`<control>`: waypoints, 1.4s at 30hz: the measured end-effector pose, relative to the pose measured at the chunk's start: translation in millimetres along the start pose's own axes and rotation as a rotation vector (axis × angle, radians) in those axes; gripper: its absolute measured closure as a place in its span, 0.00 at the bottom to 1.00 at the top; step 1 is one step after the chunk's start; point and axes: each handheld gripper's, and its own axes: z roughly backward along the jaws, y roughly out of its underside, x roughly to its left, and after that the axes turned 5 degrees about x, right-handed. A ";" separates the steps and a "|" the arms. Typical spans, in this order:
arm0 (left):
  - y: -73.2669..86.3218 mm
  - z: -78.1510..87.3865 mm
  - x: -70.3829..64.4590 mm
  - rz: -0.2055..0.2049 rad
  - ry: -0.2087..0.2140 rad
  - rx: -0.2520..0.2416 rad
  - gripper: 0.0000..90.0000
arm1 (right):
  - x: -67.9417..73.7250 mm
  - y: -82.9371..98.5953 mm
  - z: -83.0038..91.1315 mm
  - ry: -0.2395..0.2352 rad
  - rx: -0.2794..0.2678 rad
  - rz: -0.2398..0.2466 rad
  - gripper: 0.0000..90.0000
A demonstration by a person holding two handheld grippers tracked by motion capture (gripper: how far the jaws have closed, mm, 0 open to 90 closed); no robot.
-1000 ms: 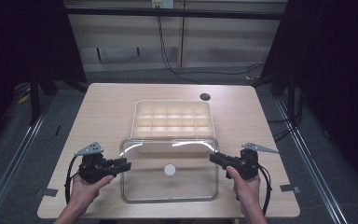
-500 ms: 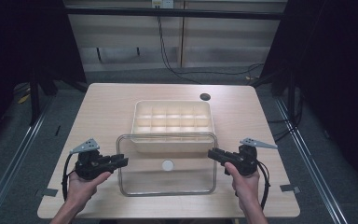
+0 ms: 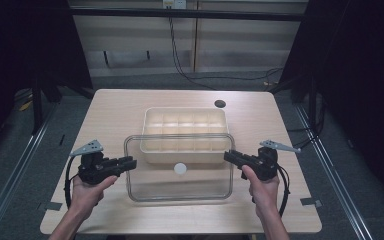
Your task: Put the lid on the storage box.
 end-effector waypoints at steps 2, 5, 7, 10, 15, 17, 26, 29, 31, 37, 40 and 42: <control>-3.8 1.7 1.2 -0.005 -0.007 -0.005 0.78 | 0.3 -5.2 -1.6 0.006 0.001 0.005 0.76; -10.2 2.5 3.9 0.008 -0.015 -0.015 0.78 | 1.7 -14.9 -3.4 -0.004 -0.010 0.013 0.76; -12.5 1.6 5.5 0.014 -0.017 -0.016 0.78 | 2.4 -19.0 -4.3 -0.004 -0.014 0.017 0.76; -14.7 0.8 6.0 0.012 -0.020 -0.014 0.78 | 1.7 -22.2 -5.5 0.001 -0.022 0.019 0.76; -23.8 1.0 5.8 -0.001 -0.024 -0.015 0.78 | 0.8 -28.4 -4.2 -0.006 -0.054 0.006 0.76; -28.6 1.4 5.2 -0.002 -0.027 -0.022 0.78 | 0.8 -31.3 -2.8 -0.005 -0.058 0.007 0.76; -44.6 -0.2 5.5 -0.012 -0.038 -0.031 0.78 | -2.3 -45.9 -2.4 -0.002 -0.070 0.017 0.76; -51.3 1.2 6.6 -0.010 -0.040 -0.044 0.78 | -2.9 -52.8 -3.7 -0.006 -0.074 0.013 0.76; -54.1 1.6 7.9 -0.011 -0.039 -0.047 0.78 | -2.7 -56.4 -4.5 -0.008 -0.077 0.014 0.76; -64.9 1.8 13.0 -0.018 -0.051 -0.050 0.78 | -4.1 -64.8 -9.8 -0.006 -0.084 0.013 0.76; -69.7 1.9 14.1 -0.017 -0.057 -0.060 0.78 | -5.6 -68.5 -12.1 -0.012 -0.093 0.006 0.76; -75.3 1.4 15.7 -0.021 -0.049 -0.060 0.78 | -6.4 -71.2 -12.5 -0.012 -0.098 0.001 0.76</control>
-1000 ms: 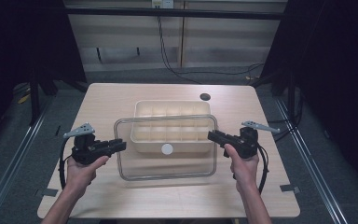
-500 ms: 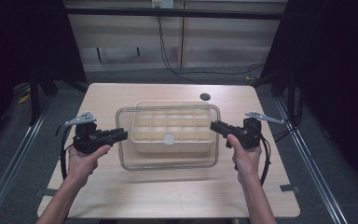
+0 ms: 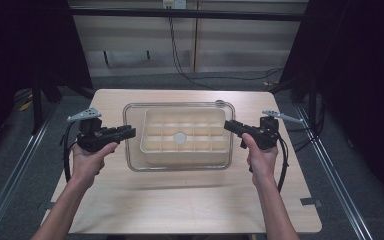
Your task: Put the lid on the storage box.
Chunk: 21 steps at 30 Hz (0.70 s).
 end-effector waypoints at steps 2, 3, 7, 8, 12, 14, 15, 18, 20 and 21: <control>-2.5 -1.7 0.2 0.003 -0.002 -0.004 0.78 | -0.8 -2.8 0.5 -0.005 -0.006 0.000 0.76; -3.6 -2.7 1.0 0.002 -0.002 -0.001 0.78 | -0.9 -4.0 0.6 0.000 -0.007 0.001 0.76; -5.6 -6.3 3.0 0.007 -0.003 -0.003 0.78 | -3.8 -7.1 -1.2 0.008 -0.007 -0.001 0.76; -6.0 -7.4 3.9 0.012 -0.005 -0.003 0.78 | -4.9 -7.6 -2.3 0.008 -0.006 -0.002 0.76; -8.3 -11.2 7.1 0.019 -0.021 -0.008 0.77 | -6.9 -9.8 -5.8 0.013 -0.006 -0.008 0.76; -10.6 -13.5 9.4 0.024 -0.033 -0.005 0.76 | -7.3 -11.8 -8.3 0.016 -0.006 -0.010 0.76; -12.8 -14.6 11.9 0.036 -0.029 -0.008 0.76 | -8.5 -14.1 -10.3 0.018 -0.007 -0.007 0.76; -15.3 -15.7 12.7 0.038 -0.023 -0.012 0.77 | -9.2 -16.4 -11.3 0.018 -0.010 -0.011 0.76; -17.8 -16.4 13.6 0.029 -0.019 -0.014 0.77 | -11.0 -18.4 -11.5 0.014 -0.015 -0.015 0.76; -20.1 -18.1 14.0 0.028 -0.018 -0.018 0.77 | -12.7 -20.2 -11.6 0.014 -0.016 -0.016 0.76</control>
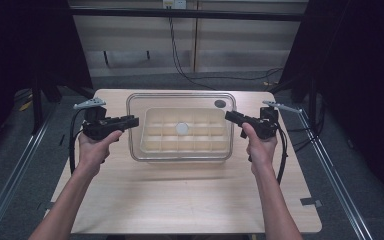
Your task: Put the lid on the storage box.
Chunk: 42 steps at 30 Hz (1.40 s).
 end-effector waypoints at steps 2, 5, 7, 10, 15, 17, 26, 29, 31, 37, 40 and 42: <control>-2.0 -2.5 0.8 0.002 0.001 0.005 0.77 | -1.7 -1.9 -0.4 0.004 -0.003 -0.003 0.76; -4.2 -5.4 1.2 0.008 -0.001 0.004 0.77 | -4.9 -5.9 -1.6 0.006 -0.005 -0.012 0.76; -6.1 -7.9 2.6 0.009 0.005 0.003 0.77 | -7.2 -8.7 -2.2 0.007 -0.005 -0.015 0.76; -9.9 -13.7 5.1 0.011 0.007 0.012 0.77 | -10.6 -11.5 -3.1 0.012 -0.004 -0.018 0.76; -14.1 -20.5 7.3 0.014 0.006 0.021 0.77 | -16.7 -13.8 -5.3 0.020 0.004 -0.041 0.76; -15.1 -21.9 7.4 0.016 0.004 0.023 0.77 | -18.2 -14.5 -6.0 0.024 0.006 -0.041 0.76; -15.4 -31.4 16.3 0.030 -0.008 0.052 0.77 | -26.8 -15.5 -15.8 0.034 0.029 -0.051 0.76; -14.0 -35.2 20.1 0.039 -0.015 0.050 0.76 | -28.3 -15.4 -19.9 0.043 0.031 -0.056 0.76; -14.0 -37.3 21.2 0.041 -0.020 0.049 0.75 | -31.5 -15.9 -23.3 0.048 0.035 -0.060 0.76; -15.1 -43.6 26.0 0.046 -0.024 0.059 0.74 | -35.4 -15.6 -29.2 0.064 0.044 -0.035 0.75; -13.7 -48.8 31.0 0.062 -0.023 0.062 0.73 | -36.9 -16.4 -32.9 0.076 0.054 -0.030 0.75; -13.6 -50.9 33.2 0.072 -0.019 0.064 0.73 | -37.7 -18.1 -36.5 0.094 0.069 -0.021 0.74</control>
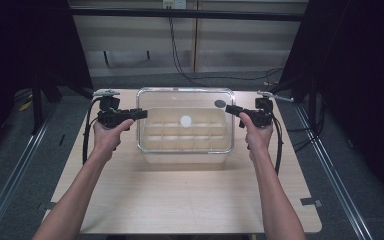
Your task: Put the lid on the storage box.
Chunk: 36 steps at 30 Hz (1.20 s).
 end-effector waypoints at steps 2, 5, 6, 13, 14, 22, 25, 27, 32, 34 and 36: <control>-0.1 -2.0 2.1 0.006 0.000 0.002 0.72 | -0.6 -1.3 -3.0 0.011 0.014 0.002 0.73; -0.1 -4.3 4.5 0.014 0.002 0.006 0.72 | -2.1 -1.6 -5.1 0.012 0.019 0.004 0.73; -0.4 -7.2 7.1 0.021 0.003 0.012 0.72 | -4.1 -1.5 -7.4 0.016 0.026 0.002 0.73; -0.5 -13.8 10.2 0.026 -0.029 0.042 0.69 | -9.8 -0.4 -17.7 0.035 0.047 -0.023 0.71; -1.0 -14.5 11.7 0.022 -0.033 0.049 0.69 | -10.8 -0.4 -19.4 0.036 0.050 -0.028 0.71; -1.0 -21.6 21.4 0.058 -0.036 0.074 0.71 | -17.3 2.1 -28.2 0.050 0.068 -0.059 0.70; -0.4 -22.5 23.3 0.066 -0.051 0.077 0.72 | -19.3 3.9 -32.2 0.054 0.070 -0.075 0.69; 3.4 -25.8 27.5 0.096 -0.049 0.074 0.72 | -21.3 4.7 -36.5 0.064 0.080 -0.079 0.69; 7.6 -33.8 34.6 0.131 -0.043 0.086 0.72 | -24.9 8.2 -44.7 0.089 0.103 -0.090 0.66; 8.1 -35.4 35.6 0.129 -0.047 0.094 0.71 | -25.4 8.7 -46.4 0.097 0.110 -0.089 0.65; 11.6 -40.0 42.3 0.145 -0.030 0.104 0.70 | -26.8 11.8 -52.4 0.116 0.117 -0.102 0.63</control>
